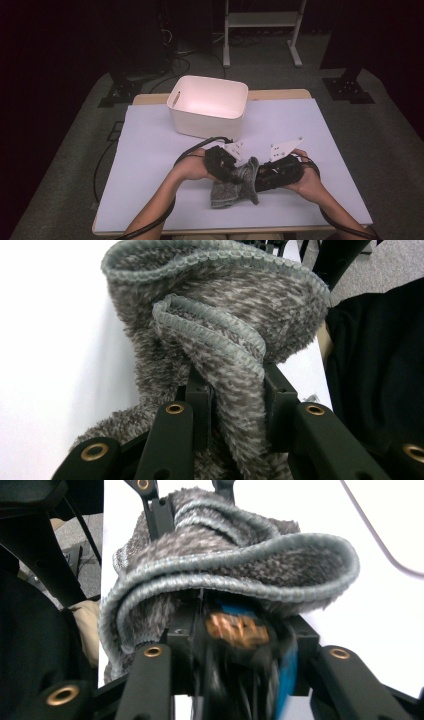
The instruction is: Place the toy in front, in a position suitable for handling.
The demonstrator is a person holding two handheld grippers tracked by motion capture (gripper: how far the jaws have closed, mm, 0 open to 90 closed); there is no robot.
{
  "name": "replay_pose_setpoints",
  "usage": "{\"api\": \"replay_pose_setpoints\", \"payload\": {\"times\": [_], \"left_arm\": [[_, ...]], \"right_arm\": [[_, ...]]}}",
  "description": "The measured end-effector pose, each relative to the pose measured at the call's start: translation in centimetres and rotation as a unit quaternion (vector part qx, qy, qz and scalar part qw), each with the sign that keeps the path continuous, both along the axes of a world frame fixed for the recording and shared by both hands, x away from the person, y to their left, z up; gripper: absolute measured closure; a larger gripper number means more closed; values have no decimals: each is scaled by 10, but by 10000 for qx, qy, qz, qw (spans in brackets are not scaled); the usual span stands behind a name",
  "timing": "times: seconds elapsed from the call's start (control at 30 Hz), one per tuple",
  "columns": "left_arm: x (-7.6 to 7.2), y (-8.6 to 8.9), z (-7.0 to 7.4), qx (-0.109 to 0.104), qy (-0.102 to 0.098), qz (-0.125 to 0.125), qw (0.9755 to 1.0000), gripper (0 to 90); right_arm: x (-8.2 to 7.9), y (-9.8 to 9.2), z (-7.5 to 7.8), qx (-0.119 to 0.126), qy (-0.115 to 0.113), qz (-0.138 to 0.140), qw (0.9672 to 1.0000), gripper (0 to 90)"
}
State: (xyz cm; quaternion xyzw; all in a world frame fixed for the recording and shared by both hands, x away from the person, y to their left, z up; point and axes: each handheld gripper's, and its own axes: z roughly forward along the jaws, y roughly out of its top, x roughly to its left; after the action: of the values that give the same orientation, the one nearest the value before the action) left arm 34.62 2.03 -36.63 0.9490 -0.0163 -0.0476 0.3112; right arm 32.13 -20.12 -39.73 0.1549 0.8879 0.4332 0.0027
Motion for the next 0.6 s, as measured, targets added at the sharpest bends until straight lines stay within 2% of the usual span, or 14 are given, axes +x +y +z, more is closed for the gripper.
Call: {"api": "replay_pose_setpoints", "payload": {"times": [0.1, 0.23, 0.3, 0.37, 0.4, 0.47, 0.53, 0.57, 0.6], "left_arm": [[-1, -12, -2, 21, -11, -95, 10000, 713], [-3, -30, -3, 94, -71, -206, 9997, 719], [-6, -42, -3, 193, -211, -288, 9992, 720], [-8, -49, -1, 329, -310, -333, 9984, 722], [-9, -51, 0, 394, -384, -367, 9978, 721], [-9, -50, 0, 400, -374, -348, 9979, 720], [-9, -47, -1, 305, -285, -342, 9985, 718], [-8, -45, -2, 233, -207, -335, 9990, 719], [-8, -44, -3, 187, -162, -306, 9992, 719]], "right_arm": [[-3, -12, -7, 21, 27, -108, 9999, 584], [-7, -28, -19, 100, 207, -230, 9995, 582], [-10, -36, -29, 97, 307, -290, 9991, 579], [-14, -42, -35, 266, 254, -366, 9987, 580], [-14, -41, -35, 226, 239, -361, 9988, 579], [-14, -38, -31, 55, 205, -327, 9992, 575], [-13, -38, -31, 41, 243, -291, 9993, 569], [-12, -38, -31, 70, 313, -291, 9991, 544], [-11, -38, -32, -32, 448, -273, 9986, 524]]}}
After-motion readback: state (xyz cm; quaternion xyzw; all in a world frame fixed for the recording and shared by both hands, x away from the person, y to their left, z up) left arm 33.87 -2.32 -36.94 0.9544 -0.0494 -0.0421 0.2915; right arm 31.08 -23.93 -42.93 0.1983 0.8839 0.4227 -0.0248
